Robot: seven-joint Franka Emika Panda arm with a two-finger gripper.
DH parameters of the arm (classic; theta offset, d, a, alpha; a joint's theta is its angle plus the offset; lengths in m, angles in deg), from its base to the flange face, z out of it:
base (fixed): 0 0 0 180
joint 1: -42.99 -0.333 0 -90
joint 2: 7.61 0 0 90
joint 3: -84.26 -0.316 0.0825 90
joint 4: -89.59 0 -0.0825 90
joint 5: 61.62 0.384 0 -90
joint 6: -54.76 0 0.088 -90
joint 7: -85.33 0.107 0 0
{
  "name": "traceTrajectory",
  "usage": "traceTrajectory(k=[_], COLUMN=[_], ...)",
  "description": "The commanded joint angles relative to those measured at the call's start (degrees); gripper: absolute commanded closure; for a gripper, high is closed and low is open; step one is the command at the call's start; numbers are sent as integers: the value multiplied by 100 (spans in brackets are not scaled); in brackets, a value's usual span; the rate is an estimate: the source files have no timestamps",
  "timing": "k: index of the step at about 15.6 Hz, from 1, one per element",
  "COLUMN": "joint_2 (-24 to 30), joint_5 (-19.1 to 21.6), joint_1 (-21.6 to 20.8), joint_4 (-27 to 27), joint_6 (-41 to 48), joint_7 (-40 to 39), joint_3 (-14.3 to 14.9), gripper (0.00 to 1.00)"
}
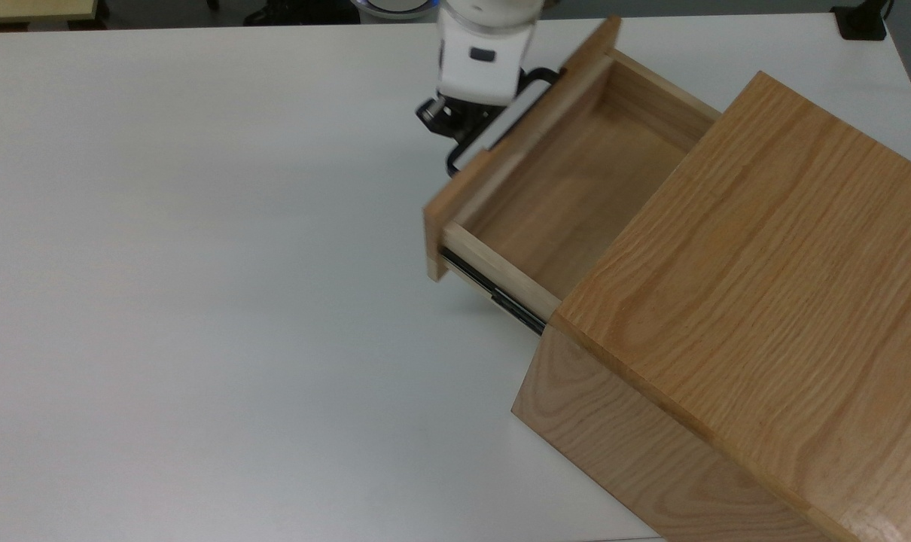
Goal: Close the drawer by sliding it
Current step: 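Move the gripper down to the front panel of the open wooden drawer, then push the drawer front with the gripper into the wooden cabinet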
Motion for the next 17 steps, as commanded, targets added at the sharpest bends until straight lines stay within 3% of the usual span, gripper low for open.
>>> traceTrajectory(k=[1,4,10,17], joint_2=[-604,-1087,-1545,-1625], joint_5=[356,453,559,567], joint_1=[-272,-316,-439,-510], joint_4=[-802,-1383,-1726,-1806], joint_6=[-137,-225,-1279,-1526], joint_7=[459,671,1295,1524], joint_3=[163,146,84,58], gripper=[100,100,100,100])
